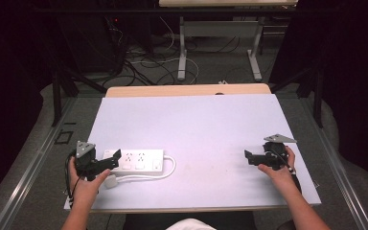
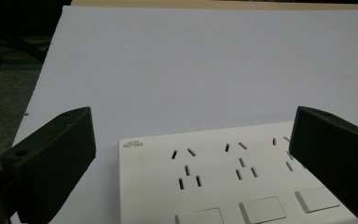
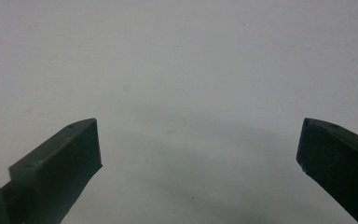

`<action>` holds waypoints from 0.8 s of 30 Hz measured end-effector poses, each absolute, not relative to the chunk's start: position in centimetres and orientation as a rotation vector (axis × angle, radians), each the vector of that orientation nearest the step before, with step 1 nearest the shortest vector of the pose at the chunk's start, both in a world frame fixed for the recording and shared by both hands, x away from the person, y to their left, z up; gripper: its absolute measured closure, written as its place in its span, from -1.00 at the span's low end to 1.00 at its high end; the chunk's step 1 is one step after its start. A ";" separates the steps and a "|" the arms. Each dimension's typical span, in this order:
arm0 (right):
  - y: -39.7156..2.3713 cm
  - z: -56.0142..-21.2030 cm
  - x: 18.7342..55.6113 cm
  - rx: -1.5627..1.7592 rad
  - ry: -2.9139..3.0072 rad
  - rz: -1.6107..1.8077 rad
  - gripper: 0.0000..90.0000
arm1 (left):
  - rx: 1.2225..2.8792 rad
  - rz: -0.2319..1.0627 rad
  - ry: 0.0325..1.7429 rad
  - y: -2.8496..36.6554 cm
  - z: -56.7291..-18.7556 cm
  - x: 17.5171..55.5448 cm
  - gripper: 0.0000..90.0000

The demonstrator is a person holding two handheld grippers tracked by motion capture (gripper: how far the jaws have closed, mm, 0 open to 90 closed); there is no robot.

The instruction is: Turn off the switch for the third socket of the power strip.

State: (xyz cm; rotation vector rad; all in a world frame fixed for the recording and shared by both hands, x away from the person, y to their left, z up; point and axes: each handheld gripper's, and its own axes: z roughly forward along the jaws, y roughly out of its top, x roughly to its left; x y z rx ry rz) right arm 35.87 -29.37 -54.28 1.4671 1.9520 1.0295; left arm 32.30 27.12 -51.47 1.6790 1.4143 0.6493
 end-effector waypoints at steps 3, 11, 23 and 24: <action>-29.2 -53.9 35.6 1.456 1.936 1.044 -1.00 | 1.676 0.631 1.418 27.2 -51.4 32.3 -0.99; -28.9 -53.5 35.1 1.430 1.924 1.070 -1.00 | 1.707 0.620 1.397 27.0 -50.9 32.1 -0.99; -29.0 -53.6 35.0 1.446 1.919 1.070 -1.00 | 1.735 0.577 1.393 26.7 -50.1 31.8 -0.98; -29.0 -53.6 35.0 1.448 1.915 1.071 -1.00 | 1.729 0.570 1.399 26.7 -50.1 31.8 -0.98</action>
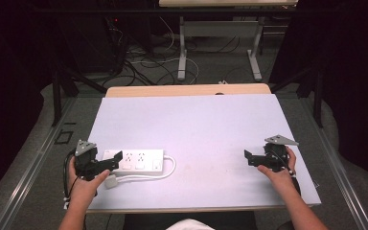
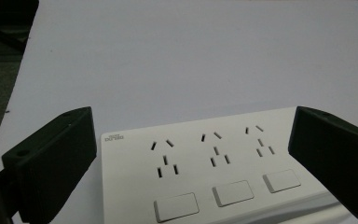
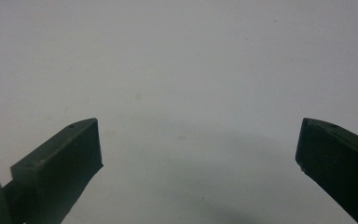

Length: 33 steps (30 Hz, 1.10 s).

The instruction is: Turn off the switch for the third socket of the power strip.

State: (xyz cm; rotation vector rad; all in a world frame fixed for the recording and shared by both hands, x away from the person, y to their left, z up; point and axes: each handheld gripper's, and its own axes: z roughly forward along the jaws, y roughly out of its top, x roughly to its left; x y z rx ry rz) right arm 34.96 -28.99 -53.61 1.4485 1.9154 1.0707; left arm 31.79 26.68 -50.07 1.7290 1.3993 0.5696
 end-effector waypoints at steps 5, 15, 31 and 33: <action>-29.0 -53.6 34.9 1.454 1.909 1.074 -0.98 | 1.721 0.523 1.420 26.9 -49.7 31.7 -0.98; -29.1 -53.7 35.0 1.464 1.916 1.067 -0.94 | 1.731 0.513 1.489 27.4 -49.4 31.3 -0.64; -28.8 -53.9 35.0 1.466 1.923 1.065 -0.91 | 1.718 0.449 1.576 28.1 -50.0 31.6 -0.10; -28.9 -53.9 35.0 1.471 1.933 1.065 -0.90 | 1.707 0.432 1.575 28.2 -50.1 31.6 -0.08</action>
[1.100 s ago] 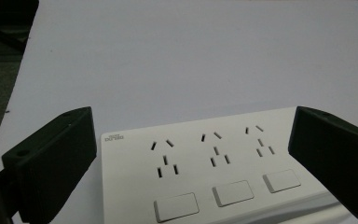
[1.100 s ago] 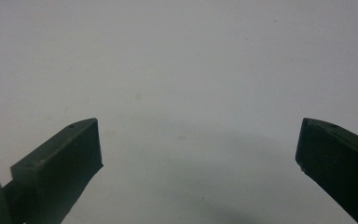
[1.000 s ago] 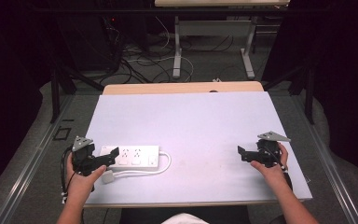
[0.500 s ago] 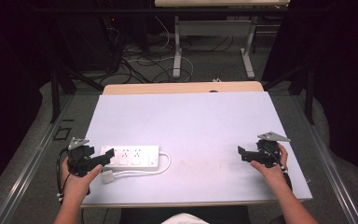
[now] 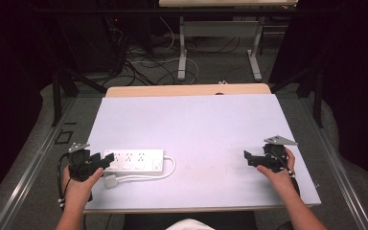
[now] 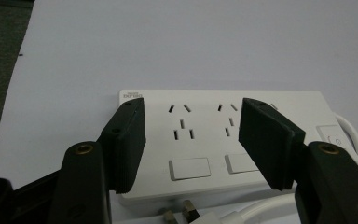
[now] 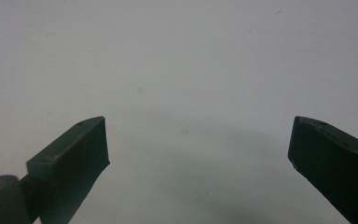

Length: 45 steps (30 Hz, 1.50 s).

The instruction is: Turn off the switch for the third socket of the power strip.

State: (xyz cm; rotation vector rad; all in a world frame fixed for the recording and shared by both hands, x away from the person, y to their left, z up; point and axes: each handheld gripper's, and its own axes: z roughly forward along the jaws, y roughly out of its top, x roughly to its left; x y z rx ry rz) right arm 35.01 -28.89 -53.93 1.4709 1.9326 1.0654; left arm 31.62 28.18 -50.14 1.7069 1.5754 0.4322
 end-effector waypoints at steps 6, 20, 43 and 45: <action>-28.9 -54.0 35.0 1.469 1.939 1.064 -0.89 | 1.704 0.360 1.607 28.4 -50.6 31.8 0.00; -28.9 -54.1 35.1 1.480 1.943 1.068 -0.88 | 1.733 0.290 1.713 28.6 -51.3 32.2 0.27; -29.0 -54.2 35.2 1.484 1.954 1.076 -0.87 | 1.760 0.268 1.754 28.7 -52.0 32.6 0.82; -29.0 -54.2 35.2 1.483 1.955 1.077 -0.87 | 1.769 0.284 1.748 28.7 -52.1 32.7 0.84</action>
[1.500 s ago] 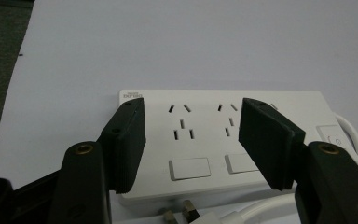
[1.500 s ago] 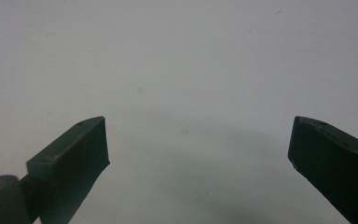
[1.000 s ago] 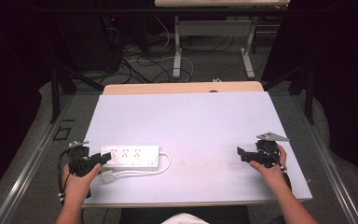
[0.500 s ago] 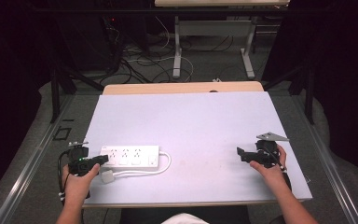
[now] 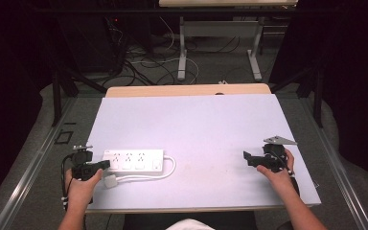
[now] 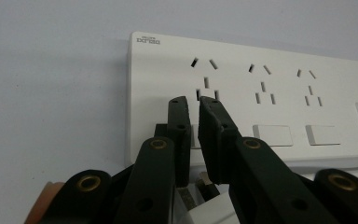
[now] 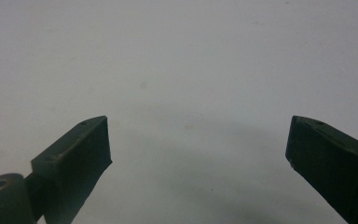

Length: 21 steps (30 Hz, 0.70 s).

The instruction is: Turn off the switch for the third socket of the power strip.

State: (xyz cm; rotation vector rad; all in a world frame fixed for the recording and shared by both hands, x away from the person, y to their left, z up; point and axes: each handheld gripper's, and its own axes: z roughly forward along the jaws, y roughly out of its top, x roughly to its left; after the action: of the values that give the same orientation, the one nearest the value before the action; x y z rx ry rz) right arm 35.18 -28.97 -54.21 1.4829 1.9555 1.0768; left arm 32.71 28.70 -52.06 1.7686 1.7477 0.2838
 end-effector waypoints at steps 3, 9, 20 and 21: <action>-29.0 -54.2 35.2 1.480 1.959 1.077 -0.87 | 1.782 0.257 1.749 28.7 -52.0 32.7 0.88; -29.0 -54.3 35.2 1.474 1.966 1.073 -0.87 | 1.780 0.272 1.748 28.5 -52.2 32.8 0.92; -29.0 -54.3 35.2 1.481 1.965 1.079 -0.86 | 1.787 0.276 1.742 28.2 -52.3 32.8 0.97; -29.0 -54.3 35.2 1.481 1.965 1.079 -0.86 | 1.793 0.276 1.743 28.2 -52.2 32.8 0.97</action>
State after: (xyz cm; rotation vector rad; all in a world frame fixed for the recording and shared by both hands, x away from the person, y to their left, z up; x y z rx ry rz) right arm 35.20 -28.99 -54.27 1.4807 1.9650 1.0790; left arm 32.81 28.19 -52.22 1.7935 1.7431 0.2756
